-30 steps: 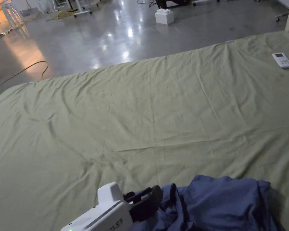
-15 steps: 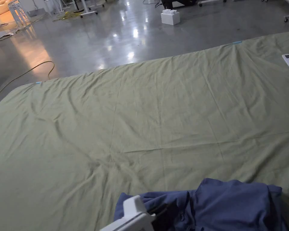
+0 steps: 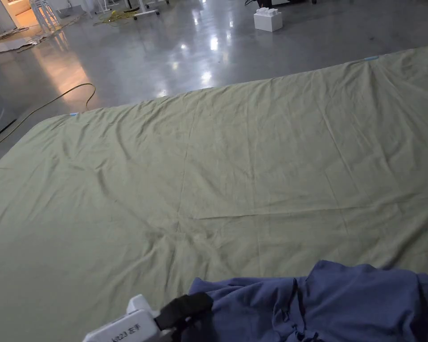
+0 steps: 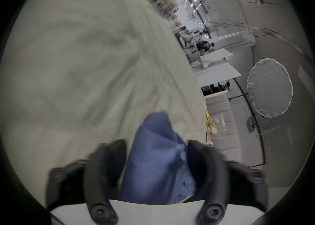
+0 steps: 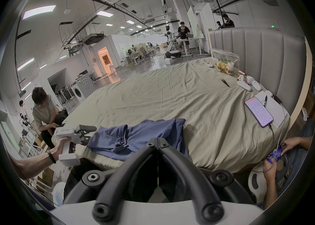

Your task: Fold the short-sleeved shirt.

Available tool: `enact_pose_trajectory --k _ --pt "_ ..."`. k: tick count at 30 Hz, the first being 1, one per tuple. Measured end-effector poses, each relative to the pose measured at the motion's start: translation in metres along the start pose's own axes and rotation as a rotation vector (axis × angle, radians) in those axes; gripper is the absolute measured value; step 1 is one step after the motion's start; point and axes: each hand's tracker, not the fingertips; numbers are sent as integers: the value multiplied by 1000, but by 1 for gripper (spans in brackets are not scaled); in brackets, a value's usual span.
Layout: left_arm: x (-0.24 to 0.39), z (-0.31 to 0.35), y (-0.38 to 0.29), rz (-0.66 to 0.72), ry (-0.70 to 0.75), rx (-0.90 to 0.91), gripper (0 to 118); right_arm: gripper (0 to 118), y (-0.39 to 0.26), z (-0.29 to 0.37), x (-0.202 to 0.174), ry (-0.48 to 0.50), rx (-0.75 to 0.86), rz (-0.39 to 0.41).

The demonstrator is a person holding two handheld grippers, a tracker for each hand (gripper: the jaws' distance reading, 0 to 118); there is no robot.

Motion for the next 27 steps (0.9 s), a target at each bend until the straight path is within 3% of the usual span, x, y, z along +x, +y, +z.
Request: enact_pose_trajectory --k 1,2,10,16,20,25,27 --pt "0 -4 -4 10 18 10 21 0 2 2 -2 -4 0 0" --pt "1 -7 -10 56 18 15 19 0 3 3 -2 -7 0 -1" --pt "29 66 9 46 -94 172 15 0 5 11 3 -21 10 -10" --pt "79 136 32 -207 56 280 15 0 2 7 4 10 11 -16" --pt "141 102 -11 -373 49 250 15 0 -3 5 2 22 11 -20" --pt "189 -3 -91 -545 98 89 15 0 -8 18 3 12 19 -22" --pt "191 -40 -116 -548 117 39 16 0 -11 23 11 15 21 -55"
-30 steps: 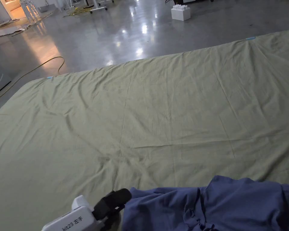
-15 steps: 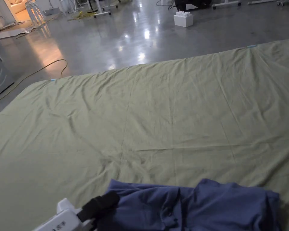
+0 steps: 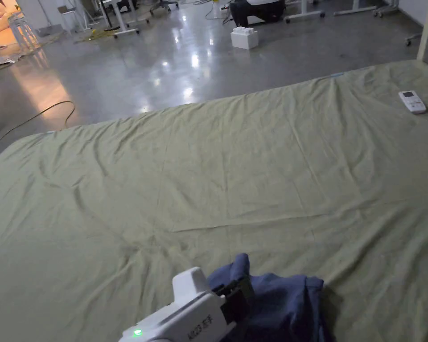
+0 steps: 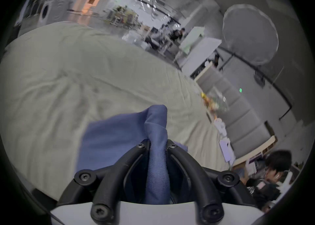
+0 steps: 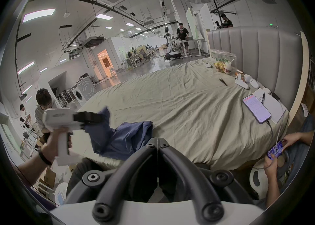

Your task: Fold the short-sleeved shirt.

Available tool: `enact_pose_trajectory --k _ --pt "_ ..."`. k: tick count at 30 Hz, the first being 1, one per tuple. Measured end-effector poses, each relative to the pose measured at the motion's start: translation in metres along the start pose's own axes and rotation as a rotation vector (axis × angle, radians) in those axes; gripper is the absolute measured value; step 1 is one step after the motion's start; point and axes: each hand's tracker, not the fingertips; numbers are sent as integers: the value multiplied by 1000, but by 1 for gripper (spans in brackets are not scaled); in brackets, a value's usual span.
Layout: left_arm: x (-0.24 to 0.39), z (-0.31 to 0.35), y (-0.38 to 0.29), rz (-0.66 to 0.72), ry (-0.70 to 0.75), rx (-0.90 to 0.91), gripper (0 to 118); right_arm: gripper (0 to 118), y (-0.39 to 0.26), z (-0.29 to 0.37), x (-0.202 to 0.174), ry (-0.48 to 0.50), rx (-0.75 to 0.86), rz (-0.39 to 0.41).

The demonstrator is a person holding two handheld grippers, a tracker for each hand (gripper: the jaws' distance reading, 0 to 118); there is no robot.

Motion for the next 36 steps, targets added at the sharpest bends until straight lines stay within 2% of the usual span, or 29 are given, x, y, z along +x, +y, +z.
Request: enact_pose_trajectory --k 2,4,5,6,8,10,11,12,13,14,17,19,21,22,23,26,30,34,36 --pt "11 -22 -11 44 -50 -9 23 0 -3 4 8 5 2 -34" --pt "17 -30 -13 100 -146 -37 65 0 -7 5 14 -27 0 -40" --pt "22 -25 -10 90 -130 -29 84 0 -8 4 18 -35 -5 -50" --pt "25 -16 -6 63 -122 -16 93 0 -11 4 22 -40 -6 -57" --pt "19 3 6 -27 -132 67 93 0 -13 6 27 -49 -1 -70" --pt "7 15 14 -26 -56 108 89 0 -13 7 31 -47 4 -92" --pt "0 19 14 7 -13 106 81 0 -13 7 32 -45 6 -97" --pt "-7 16 14 27 1 100 54 0 -14 6 33 -43 5 -99" --pt "-11 5 9 52 -61 30 23 0 -14 5 33 -42 2 -101" --pt "-12 -5 2 99 -81 7 6 0 -13 5 32 -42 -4 -100" --pt "-6 -49 -21 101 -150 -153 6 0 -13 5 29 -48 -21 -84" --pt "5 -79 -44 13 -112 -241 6 0 -16 4 29 -43 -27 -86" --pt "6 -98 -61 -140 -40 -280 6 0 -17 3 25 -44 -37 -78" --pt "6 -99 -63 -138 -57 -238 3 0 -18 2 23 -50 -42 -70" --pt "12 -94 -60 -102 -63 -206 2 0 -18 0 21 -49 -50 -65" --pt "20 -85 -49 -136 -50 -234 2 0 -18 -12 11 -20 -84 -40" --pt "12 -32 -23 -13 -198 -89 2 0 -13 -51 -8 73 -146 38" --pt "-17 31 1 -54 -152 32 2 0 -3 -127 -34 195 -238 48" --pt "-39 54 8 -32 -125 40 2 0 0 -174 -48 220 -283 45"
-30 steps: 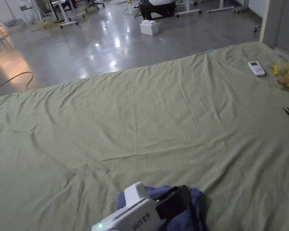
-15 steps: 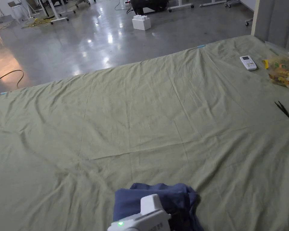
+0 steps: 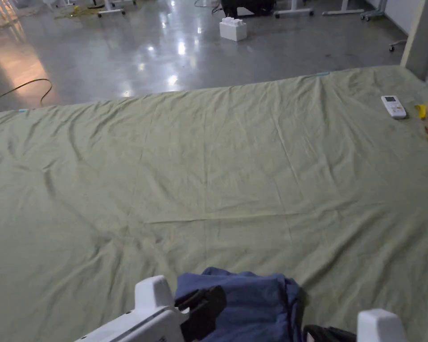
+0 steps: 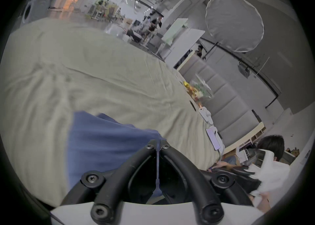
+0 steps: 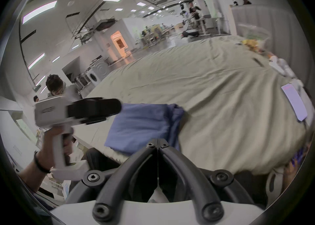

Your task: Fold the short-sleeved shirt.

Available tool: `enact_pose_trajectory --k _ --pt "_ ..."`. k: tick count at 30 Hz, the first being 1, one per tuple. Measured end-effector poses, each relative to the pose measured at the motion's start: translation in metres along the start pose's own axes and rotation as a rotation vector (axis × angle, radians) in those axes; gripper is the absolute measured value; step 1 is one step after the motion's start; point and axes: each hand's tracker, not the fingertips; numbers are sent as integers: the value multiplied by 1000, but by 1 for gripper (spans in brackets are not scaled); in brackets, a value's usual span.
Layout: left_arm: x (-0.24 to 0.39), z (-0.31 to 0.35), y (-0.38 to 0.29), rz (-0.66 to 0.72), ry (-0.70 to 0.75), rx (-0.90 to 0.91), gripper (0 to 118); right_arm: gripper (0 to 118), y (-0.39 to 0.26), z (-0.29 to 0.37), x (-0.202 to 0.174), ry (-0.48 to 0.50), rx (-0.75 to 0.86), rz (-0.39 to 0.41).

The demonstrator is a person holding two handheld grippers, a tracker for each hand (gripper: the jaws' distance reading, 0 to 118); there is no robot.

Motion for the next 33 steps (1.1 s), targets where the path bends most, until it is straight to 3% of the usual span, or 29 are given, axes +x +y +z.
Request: enact_pose_trajectory --k 2,4,5,6,7,8,9,10,13,18,21,23,25,26,27,28,30,33 --pt "-20 18 4 32 35 6 3 0 13 -42 1 9 -64 0" --pt "-41 30 4 51 78 13 17 0 17 -78 4 -29 -116 25" --pt "-51 35 2 53 85 24 33 0 14 -97 9 -90 -155 55" --pt "-60 38 0 61 97 40 62 0 8 -115 18 -154 -239 67" --pt "-68 38 0 90 91 38 81 0 2 -128 28 -142 -297 43" --pt "-78 38 -1 144 66 23 96 0 1 -122 37 -81 -208 -35" --pt "-87 36 0 184 40 0 105 0 4 -116 42 -68 -171 -106" --pt "-94 34 -1 212 15 -7 106 0 5 -109 41 -77 -224 -147" --pt "-117 15 -2 291 -76 -33 106 0 2 -110 40 -86 -225 -28" --pt "-139 -37 -9 347 -264 -184 106 0 7 -110 39 -80 -229 -73" --pt "-141 -64 -22 412 -255 -282 106 0 3 -108 41 -76 -214 -102" --pt "-135 -66 -25 460 -308 -180 103 0 3 -110 41 -74 -210 -108" --pt "-129 -77 -24 512 -320 -202 66 0 3 -109 41 -74 -207 -109" --pt "-126 -80 -26 461 -195 -252 41 0 3 -109 40 -77 -207 -112" --pt "-124 -79 -27 396 -159 -259 30 0 3 -109 40 -77 -208 -112" --pt "-125 -77 -25 362 -178 -251 30 0 5 -107 39 -76 -210 -111" --pt "-126 -67 -16 422 -209 -236 27 0 10 -101 37 -58 -217 -117" --pt "-129 -32 5 420 -268 -166 26 0 14 -81 27 36 -124 -158"
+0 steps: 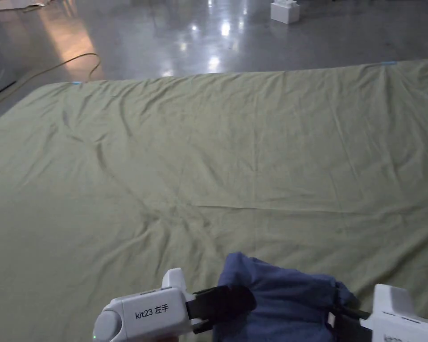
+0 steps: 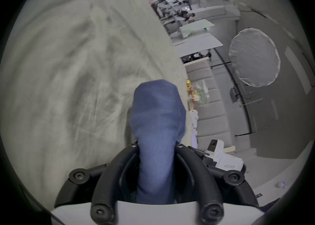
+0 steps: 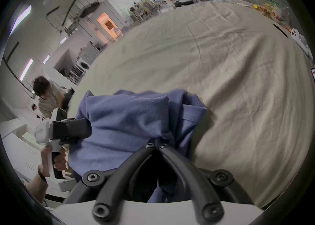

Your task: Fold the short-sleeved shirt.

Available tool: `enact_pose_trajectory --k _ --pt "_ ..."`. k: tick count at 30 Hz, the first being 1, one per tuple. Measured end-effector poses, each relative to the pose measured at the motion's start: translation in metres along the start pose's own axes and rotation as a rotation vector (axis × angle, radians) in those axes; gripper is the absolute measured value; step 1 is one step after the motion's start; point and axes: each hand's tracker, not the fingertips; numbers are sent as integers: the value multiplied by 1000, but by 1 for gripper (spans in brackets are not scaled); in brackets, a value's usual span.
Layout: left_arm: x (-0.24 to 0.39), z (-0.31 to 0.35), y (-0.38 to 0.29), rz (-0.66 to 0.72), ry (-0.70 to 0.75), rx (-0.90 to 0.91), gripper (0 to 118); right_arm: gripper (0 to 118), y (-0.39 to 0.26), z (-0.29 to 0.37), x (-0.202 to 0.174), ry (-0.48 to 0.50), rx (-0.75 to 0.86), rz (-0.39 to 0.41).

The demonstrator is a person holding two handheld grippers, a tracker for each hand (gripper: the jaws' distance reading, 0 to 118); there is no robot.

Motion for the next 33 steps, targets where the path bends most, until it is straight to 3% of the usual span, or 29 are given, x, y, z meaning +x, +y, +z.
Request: enact_pose_trajectory --k 4,5,6,8,9,11,12,13,16,17,18,20,21,23,24,26,28,29,33 --pt "9 104 37 -79 135 92 26 0 2 -10 0 84 51 -25" --pt "5 133 49 -75 185 102 26 0 -9 6 -4 118 -12 -112" --pt "1 165 63 -84 264 135 26 0 -9 2 -2 125 -17 -116" --pt "-16 216 97 -112 403 129 26 0 -8 -10 5 118 -51 -152" --pt "-18 234 108 -97 484 112 26 0 -29 17 -8 53 -39 -128" --pt "-31 261 128 -32 622 85 26 0 -36 13 -5 70 -60 -191" --pt "-35 270 136 -99 687 137 26 0 -38 10 -4 77 -54 -185" --pt "-38 272 142 -99 726 141 26 0 -42 14 -18 140 -22 -122" --pt "-53 263 151 -28 739 147 26 0 -45 17 -22 93 -37 -68" --pt "-51 260 152 -42 859 154 31 0 -39 19 -24 69 -104 -111" --pt "-47 252 154 -50 981 162 44 0 -33 23 -23 64 -100 -96" --pt "-28 258 155 -212 1203 145 69 0 -20 32 -17 69 -77 -41" --pt "-12 264 151 -273 1270 169 74 0 -40 38 -15 69 -44 -4" --pt "27 278 142 -332 1253 294 74 0 -30 48 -10 41 -8 34" --pt "52 279 131 -323 1082 384 74 0 -23 56 -9 28 31 53" --pt "95 286 108 -371 900 434 74 0 -24 78 -20 -8 144 83" --pt "138 282 75 -452 801 482 73 0 -8 105 -19 -8 256 128" --pt "158 275 56 -546 799 504 74 0 -7 123 -39 -27 311 162" --pt "217 239 -15 -873 724 644 74 0 9 173 -51 -78 490 214"
